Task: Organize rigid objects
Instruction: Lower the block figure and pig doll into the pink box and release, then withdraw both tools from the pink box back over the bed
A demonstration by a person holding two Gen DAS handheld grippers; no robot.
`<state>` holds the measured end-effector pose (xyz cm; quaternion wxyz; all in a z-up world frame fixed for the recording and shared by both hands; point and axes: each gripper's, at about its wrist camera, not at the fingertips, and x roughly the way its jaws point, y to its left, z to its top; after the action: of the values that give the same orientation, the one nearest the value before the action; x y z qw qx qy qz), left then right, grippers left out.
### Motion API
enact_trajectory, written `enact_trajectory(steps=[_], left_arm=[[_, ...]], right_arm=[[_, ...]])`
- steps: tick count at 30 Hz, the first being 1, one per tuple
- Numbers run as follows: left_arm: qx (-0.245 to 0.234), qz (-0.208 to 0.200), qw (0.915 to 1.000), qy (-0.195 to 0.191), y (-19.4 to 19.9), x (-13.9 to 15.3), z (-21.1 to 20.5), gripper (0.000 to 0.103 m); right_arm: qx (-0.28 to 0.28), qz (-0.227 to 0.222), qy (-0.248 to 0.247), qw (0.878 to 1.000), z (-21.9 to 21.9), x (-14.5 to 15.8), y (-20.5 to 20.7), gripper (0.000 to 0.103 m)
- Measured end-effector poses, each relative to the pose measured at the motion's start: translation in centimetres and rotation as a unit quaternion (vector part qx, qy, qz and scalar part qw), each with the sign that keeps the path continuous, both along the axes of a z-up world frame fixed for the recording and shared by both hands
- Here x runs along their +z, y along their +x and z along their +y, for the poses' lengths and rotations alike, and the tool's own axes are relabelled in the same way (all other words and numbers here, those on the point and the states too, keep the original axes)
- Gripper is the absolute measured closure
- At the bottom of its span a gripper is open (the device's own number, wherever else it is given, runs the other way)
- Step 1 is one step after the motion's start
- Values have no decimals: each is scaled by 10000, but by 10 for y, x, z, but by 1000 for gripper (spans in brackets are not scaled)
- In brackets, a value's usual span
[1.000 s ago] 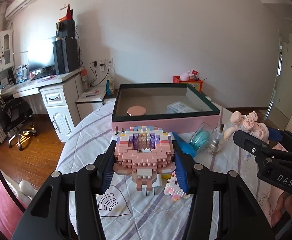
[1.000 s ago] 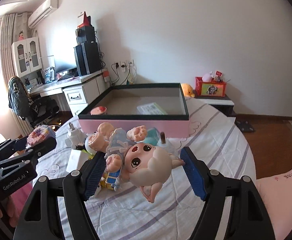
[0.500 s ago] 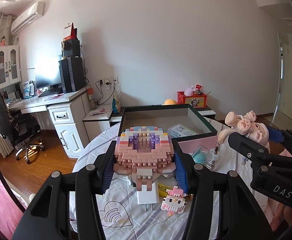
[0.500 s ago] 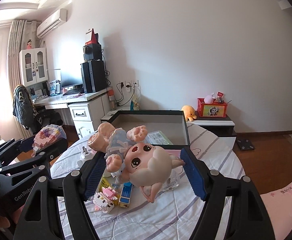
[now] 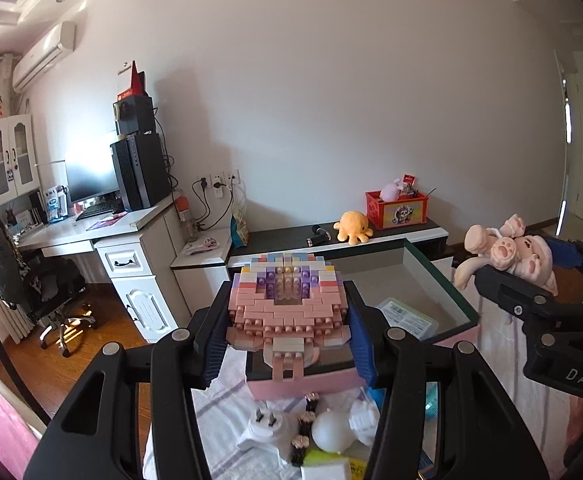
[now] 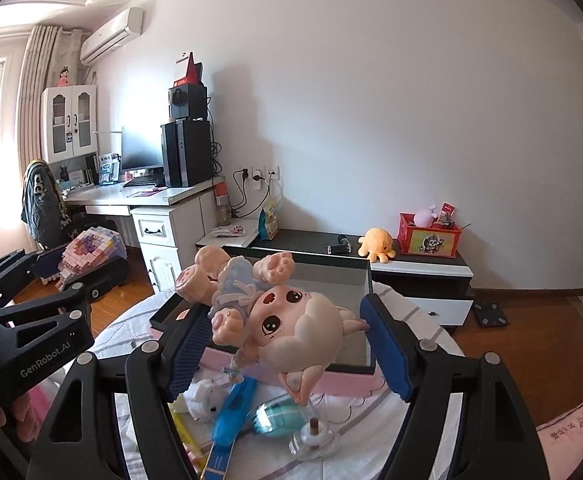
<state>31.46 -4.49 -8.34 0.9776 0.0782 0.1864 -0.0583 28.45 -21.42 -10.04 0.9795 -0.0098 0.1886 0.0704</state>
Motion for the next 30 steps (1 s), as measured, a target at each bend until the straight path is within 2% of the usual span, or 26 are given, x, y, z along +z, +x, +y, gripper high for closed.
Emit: enact_trajectory(steps=[5, 10, 15, 18, 21, 23, 25, 27, 30], left_arm=[[-193, 642, 9977, 125, 82, -15, -12, 51], [-217, 1433, 9892, 232, 154, -48, -22, 51], [-137, 2002, 9776, 636, 201, -81, -38, 50], [-118, 2213, 9727, 689, 214, -93, -40, 50], [-19, 2304, 9705, 715, 222, -99, -41, 49], [8, 2303, 9706, 697, 221, -99, -41, 42], [24, 2199, 9732, 665, 217, -96, -40, 26], [35, 2108, 9754, 637, 209, -91, -38, 19], [107, 1849, 9813, 530, 190, -76, -29, 17]], right_arm=[[13, 268, -167, 9995, -5, -1, 66, 28], [137, 999, -266, 9945, -3, -28, 141, 27], [79, 1767, -391, 9835, -2, -69, 195, 27], [13, 2077, -436, 9772, -5, -85, 212, 27], [-112, 2243, -485, 9733, -10, -95, 223, 27], [-187, 2301, -398, 9722, -15, -97, 227, 27], [-250, 2309, -307, 9722, -19, -93, 229, 26], [-415, 2231, -288, 9735, -22, -90, 227, 22], [-398, 2092, 5, 9771, -28, -80, 216, 22]])
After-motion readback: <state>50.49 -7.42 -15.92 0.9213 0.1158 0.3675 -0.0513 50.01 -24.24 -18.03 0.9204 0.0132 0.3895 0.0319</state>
